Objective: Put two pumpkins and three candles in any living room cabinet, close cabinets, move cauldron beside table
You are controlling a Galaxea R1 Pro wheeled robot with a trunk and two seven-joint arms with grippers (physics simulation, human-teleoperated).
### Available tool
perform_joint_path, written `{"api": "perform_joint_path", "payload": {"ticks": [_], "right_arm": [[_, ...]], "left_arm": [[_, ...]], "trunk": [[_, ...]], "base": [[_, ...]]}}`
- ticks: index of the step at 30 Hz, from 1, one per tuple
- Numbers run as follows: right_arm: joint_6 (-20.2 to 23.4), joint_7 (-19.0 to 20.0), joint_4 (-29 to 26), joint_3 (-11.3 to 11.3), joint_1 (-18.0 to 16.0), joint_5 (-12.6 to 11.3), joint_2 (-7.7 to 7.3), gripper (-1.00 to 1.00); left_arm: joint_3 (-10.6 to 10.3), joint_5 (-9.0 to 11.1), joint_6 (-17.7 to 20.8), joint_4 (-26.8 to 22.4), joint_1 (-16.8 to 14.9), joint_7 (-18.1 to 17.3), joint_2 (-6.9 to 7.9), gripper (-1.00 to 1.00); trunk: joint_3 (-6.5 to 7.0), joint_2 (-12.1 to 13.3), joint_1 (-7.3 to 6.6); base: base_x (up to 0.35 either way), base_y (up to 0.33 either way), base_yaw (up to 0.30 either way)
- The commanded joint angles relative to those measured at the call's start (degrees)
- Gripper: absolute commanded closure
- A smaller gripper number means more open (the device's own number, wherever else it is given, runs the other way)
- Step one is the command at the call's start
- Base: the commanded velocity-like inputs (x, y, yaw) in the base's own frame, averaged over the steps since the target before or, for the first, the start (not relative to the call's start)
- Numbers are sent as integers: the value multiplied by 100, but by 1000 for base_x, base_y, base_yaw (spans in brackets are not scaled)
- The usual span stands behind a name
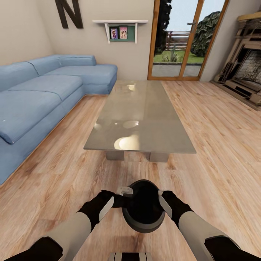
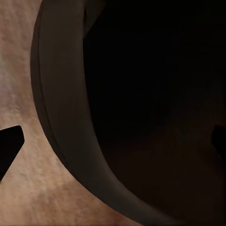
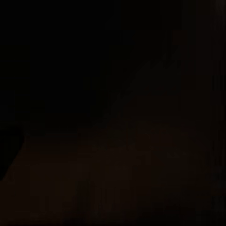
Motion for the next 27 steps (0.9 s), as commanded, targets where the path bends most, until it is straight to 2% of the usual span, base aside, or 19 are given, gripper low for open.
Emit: {"api": "perform_joint_path", "payload": {"ticks": [1, 6, 8, 11, 21, 23, 27], "right_arm": [[42, -38, -10, 39, -2, -110, -4, -100], [245, -32, -10, 36, -3, -109, -2, -100], [269, -31, -10, 40, -2, -109, -1, -100], [278, -33, -10, 43, -2, -109, -1, -100], [477, -53, -10, 31, -4, -104, -3, -100], [534, -62, -10, 28, -2, -108, -8, -100], [547, -70, -10, 28, -2, -108, -3, -100]], "left_arm": [[-22, 13, 21, -5, -3, -5, 3, -100], [-18, 16, 106, -5, -4, -14, 3, -100], [-19, 13, 376, -5, -4, 8, 3, -100], [-17, 13, 528, -5, -4, 12, 0, -100], [-23, 12, 661, 2, -9, -11, -5, -100], [-21, 14, 964, -4, -8, 28, -10, -100], [-22, 13, 1088, -5, -6, 46, -13, -100]], "trunk": [[18, 0, -3], [129, 7, -16], [174, 9, -21], [240, 13, -29], [462, 27, -55], [506, 29, -60], [594, 35, -70]], "base": [[0, 0, 0], [0, 0, 0], [0, 0, 0], [0, 0, 0], [0, 0, 0], [0, 0, 0], [0, 0, 0]]}}
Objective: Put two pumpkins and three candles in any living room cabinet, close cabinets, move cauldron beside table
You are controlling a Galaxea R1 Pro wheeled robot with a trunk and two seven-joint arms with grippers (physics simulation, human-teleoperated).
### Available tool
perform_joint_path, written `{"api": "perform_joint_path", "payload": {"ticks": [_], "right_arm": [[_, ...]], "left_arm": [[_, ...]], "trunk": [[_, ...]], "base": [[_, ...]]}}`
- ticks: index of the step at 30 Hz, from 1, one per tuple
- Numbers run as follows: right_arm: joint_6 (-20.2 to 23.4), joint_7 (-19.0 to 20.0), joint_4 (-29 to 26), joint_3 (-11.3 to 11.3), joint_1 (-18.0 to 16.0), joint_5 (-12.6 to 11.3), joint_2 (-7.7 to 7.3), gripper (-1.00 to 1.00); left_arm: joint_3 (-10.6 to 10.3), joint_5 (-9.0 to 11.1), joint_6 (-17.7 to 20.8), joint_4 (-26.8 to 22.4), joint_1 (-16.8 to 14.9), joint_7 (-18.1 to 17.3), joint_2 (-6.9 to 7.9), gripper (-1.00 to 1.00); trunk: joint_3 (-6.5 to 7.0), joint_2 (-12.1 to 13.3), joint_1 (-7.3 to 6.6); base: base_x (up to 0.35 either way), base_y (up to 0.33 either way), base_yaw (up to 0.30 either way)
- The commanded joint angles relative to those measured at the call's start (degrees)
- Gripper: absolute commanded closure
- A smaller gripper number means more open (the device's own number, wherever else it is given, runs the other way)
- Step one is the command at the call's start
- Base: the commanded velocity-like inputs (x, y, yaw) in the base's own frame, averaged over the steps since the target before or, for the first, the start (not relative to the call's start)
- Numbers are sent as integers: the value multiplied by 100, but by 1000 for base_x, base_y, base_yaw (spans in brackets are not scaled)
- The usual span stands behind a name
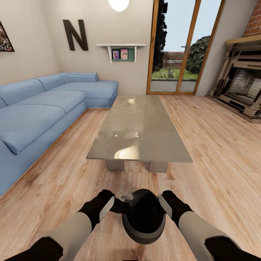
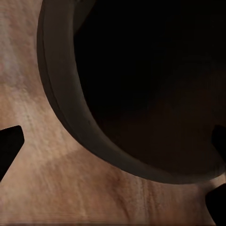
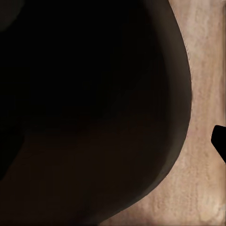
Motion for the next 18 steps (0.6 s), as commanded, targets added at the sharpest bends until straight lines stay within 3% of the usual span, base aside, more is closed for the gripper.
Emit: {"api": "perform_joint_path", "payload": {"ticks": [1, 18], "right_arm": [[36, -46, -8, 42, -2, -59, -4, -100], [52, -64, -7, 45, -1, -43, -2, -100]], "left_arm": [[-24, 3, 54, -5, -5, -9, 4, -100], [-22, 3, 79, -5, -9, -50, 11, -100]], "trunk": [[18, 0, -3], [511, 22, -47]], "base": [[0, 0, 0], [0, 0, 0]]}}
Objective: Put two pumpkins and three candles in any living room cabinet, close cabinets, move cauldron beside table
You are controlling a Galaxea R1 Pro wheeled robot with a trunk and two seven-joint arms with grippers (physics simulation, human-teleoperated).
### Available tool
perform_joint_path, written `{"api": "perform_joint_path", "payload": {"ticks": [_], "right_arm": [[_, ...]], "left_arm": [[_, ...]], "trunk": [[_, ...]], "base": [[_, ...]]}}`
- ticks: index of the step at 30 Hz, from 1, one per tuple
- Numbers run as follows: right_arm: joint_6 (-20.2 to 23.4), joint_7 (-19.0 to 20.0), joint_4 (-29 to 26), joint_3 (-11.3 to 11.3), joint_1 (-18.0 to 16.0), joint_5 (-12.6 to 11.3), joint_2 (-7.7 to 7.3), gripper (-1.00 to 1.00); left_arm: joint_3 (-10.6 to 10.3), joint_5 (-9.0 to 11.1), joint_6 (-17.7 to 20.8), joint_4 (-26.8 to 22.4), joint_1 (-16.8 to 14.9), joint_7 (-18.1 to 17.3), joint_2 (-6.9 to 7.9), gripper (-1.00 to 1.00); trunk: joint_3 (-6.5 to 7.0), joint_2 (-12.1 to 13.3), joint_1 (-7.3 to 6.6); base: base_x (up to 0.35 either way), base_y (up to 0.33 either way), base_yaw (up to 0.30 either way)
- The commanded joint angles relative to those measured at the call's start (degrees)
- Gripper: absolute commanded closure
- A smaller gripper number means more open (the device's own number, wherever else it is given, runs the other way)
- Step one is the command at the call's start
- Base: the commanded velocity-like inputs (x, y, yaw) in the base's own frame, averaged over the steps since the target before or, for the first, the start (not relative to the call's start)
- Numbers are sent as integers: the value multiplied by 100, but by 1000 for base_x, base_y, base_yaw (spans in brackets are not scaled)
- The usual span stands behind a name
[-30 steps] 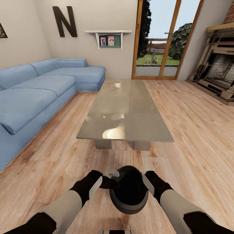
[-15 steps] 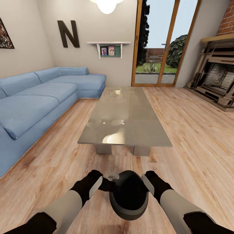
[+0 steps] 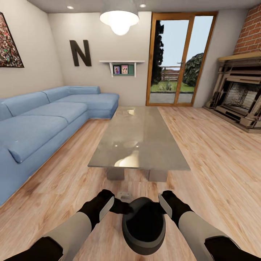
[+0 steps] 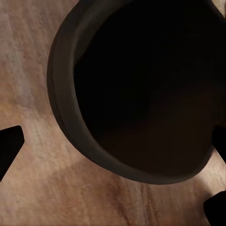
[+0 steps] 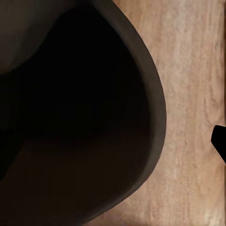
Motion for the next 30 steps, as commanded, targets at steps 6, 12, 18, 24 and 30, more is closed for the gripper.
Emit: {"api": "perform_joint_path", "payload": {"ticks": [6, 12, 18, 24, 30], "right_arm": [[23, -42, -9, 47, -5, -58, -3, -100], [23, -35, -9, 42, -3, -63, -11, -100], [113, -35, -9, 40, -5, -64, -12, -100], [160, -35, -9, 39, -10, -56, -12, -100], [164, -35, -9, 39, -10, -63, -12, -100]], "left_arm": [[-27, 3, 17, -4, -4, -11, 4, -100], [-23, 3, 17, 2, -3, -19, 11, -100], [-22, 3, 17, 4, 2, -22, 12, -100], [-14, 18, 8, 3, 3, -31, 19, -100], [-16, 13, 8, 26, 4, -29, 21, -100]], "trunk": [[132, 6, -16], [265, 14, -32], [398, 22, -47], [465, 26, -55], [465, 26, -55]], "base": [[0, 0, 0], [0, 0, 0], [0, 0, 0], [0, 0, 0], [-23, 0, 0]]}}
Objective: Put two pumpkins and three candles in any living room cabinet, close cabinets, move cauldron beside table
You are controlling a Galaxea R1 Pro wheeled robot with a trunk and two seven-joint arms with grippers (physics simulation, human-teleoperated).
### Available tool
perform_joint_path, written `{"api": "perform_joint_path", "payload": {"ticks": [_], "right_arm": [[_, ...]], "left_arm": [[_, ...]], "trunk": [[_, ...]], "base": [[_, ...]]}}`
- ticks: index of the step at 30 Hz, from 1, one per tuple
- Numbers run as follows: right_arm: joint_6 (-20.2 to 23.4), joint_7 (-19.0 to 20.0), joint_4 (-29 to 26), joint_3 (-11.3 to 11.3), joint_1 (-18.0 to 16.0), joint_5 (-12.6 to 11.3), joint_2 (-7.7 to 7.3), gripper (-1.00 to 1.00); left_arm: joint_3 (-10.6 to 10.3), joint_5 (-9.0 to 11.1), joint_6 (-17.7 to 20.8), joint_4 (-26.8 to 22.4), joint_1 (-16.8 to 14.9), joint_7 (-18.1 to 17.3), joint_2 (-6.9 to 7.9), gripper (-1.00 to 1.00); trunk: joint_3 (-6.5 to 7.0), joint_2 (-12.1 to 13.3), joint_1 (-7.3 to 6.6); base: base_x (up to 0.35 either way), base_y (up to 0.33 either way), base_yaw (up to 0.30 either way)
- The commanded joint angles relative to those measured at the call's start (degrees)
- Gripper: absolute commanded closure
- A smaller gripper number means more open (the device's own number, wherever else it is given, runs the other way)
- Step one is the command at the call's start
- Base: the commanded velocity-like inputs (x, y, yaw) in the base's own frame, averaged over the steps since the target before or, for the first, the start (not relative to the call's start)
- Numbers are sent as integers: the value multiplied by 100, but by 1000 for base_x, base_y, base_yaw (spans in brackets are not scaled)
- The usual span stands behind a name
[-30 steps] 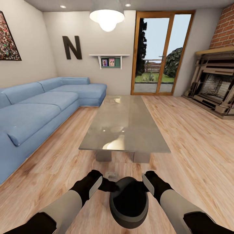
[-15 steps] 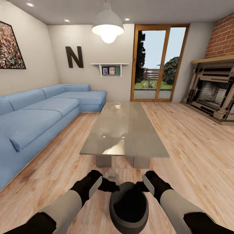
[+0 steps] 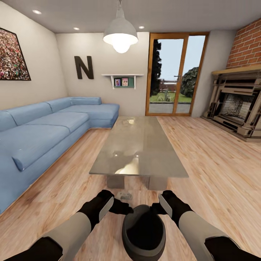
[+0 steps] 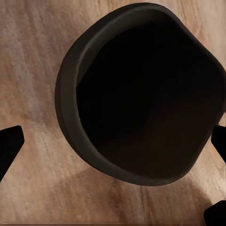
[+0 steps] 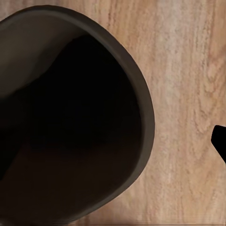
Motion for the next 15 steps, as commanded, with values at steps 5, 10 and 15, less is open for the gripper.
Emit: {"api": "perform_joint_path", "payload": {"ticks": [5, 10, 15], "right_arm": [[25, -40, -8, 42, -2, -58, -6, -100], [23, -30, -8, 45, -2, -54, -6, -100], [16, -20, -2, 57, -2, -54, -4, -100]], "left_arm": [[-18, 5, 19, 7, -4, -12, 17, -100], [-14, 5, 17, 8, -4, -1, 54, -100], [-14, 5, 17, 10, -4, 6, 83, -100]], "trunk": [[-1, -3, -3], [10, -3, -3], [12, -3, -3]], "base": [[-239, 0, -106], [-304, 0, -168], [-312, 0, -24]]}}
